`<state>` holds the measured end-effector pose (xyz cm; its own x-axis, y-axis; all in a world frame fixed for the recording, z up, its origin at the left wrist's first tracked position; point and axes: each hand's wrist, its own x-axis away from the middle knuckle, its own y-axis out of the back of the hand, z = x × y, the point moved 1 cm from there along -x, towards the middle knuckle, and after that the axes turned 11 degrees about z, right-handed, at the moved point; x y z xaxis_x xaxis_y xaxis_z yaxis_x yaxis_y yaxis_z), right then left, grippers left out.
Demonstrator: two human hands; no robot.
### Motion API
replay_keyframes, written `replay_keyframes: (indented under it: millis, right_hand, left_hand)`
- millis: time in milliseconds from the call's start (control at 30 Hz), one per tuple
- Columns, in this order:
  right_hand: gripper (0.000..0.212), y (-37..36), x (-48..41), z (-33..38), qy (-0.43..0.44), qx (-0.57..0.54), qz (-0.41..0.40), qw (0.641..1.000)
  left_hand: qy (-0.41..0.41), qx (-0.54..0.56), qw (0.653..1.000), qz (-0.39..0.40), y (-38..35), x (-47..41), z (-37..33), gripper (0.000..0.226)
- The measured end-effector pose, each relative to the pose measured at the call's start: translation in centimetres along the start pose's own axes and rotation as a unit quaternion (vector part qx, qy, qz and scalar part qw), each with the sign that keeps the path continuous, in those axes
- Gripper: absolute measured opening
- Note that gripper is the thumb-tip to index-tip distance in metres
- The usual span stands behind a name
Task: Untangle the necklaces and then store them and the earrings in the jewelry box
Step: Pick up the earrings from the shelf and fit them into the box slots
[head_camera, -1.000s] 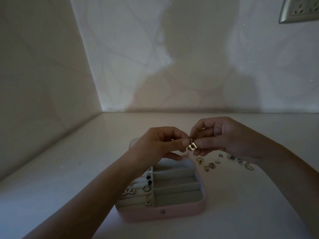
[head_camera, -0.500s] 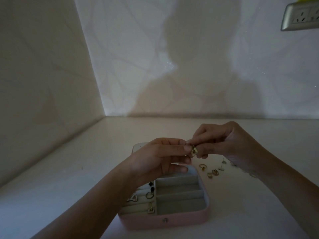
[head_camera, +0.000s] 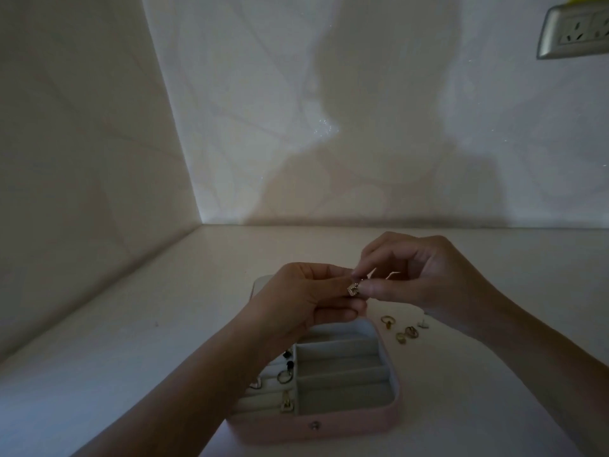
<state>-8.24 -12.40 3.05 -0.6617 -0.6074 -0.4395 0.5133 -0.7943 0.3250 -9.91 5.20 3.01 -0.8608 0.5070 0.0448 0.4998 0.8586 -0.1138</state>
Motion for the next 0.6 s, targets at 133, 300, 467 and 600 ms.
replay_keyframes:
  millis: [133,300,467,600]
  right_hand:
    - [0.012,0.0,-0.1,-0.3,0.006,0.038,-0.020,0.999]
    - [0.013,-0.1,0.0,-0.4,0.009,0.117,-0.047,0.992]
    - [0.009,-0.5,0.0,-0.6,0.042,0.260,-0.028,0.964]
    - [0.006,-0.8,-0.1,-1.0,0.076,0.366,-0.008,0.928]
  left_hand:
    - [-0.007,-0.007,1.000,-0.003,0.1,0.1,-0.4,0.015]
    - [-0.011,-0.022,0.999,0.038,0.5,0.7,-1.4,0.030]
    - [-0.024,-0.160,0.986,0.025,0.3,0.9,-1.7,0.020]
    - [-0.047,-0.276,0.959,-0.029,0.6,0.7,-1.4,0.017]
